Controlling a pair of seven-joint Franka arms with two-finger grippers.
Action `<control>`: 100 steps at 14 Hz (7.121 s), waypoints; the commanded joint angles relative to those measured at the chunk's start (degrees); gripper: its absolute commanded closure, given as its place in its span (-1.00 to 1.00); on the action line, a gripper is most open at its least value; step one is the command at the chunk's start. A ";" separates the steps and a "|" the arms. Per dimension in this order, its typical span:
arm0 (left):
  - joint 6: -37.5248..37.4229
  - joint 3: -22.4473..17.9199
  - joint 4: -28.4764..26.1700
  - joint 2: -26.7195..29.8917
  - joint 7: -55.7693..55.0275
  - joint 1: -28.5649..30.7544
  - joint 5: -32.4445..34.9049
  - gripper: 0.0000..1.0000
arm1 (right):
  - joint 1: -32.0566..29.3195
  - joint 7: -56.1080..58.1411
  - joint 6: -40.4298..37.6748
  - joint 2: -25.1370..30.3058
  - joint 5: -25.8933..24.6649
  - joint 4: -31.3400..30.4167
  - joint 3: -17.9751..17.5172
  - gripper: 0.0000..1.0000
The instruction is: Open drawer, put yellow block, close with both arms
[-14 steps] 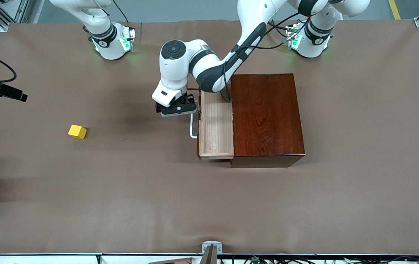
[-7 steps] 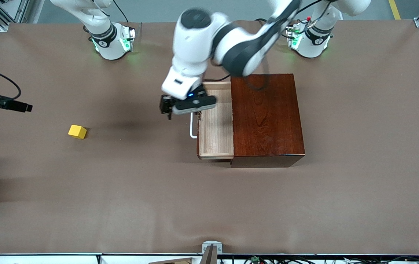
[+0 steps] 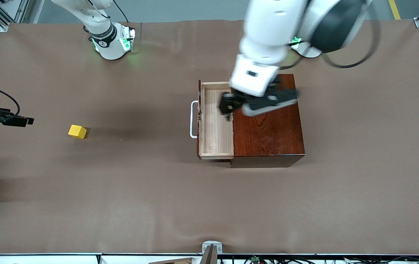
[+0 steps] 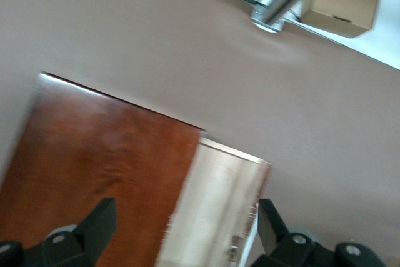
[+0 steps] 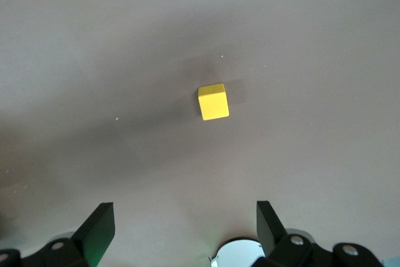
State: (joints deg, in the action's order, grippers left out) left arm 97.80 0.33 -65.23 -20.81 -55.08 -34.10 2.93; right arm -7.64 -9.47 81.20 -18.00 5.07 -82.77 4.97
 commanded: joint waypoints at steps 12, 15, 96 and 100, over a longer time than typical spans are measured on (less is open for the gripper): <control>-18.77 0.99 -3.94 11.58 37.58 26.53 -0.82 -1.00 | 1.49 0.68 22.76 0.51 -4.10 -22.86 -0.75 -1.00; -19.75 0.90 -7.97 13.86 44.68 30.48 -0.21 -1.00 | 1.49 0.68 28.20 0.94 -4.10 -27.87 -0.75 -1.00; -10.87 11.79 -21.70 20.82 45.16 34.46 -1.00 -1.00 | 56.42 -112.70 42.47 -11.79 10.49 -5.74 -1.54 1.00; -10.87 17.85 -21.61 18.53 39.10 34.02 -0.91 -1.00 | 57.21 -112.70 42.55 -12.85 10.49 -5.74 -1.54 1.00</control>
State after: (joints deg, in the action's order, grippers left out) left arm 87.38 15.79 -87.97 -0.80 -13.20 -0.08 2.80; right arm 48.49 -121.20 123.88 -29.95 14.55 -89.84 2.72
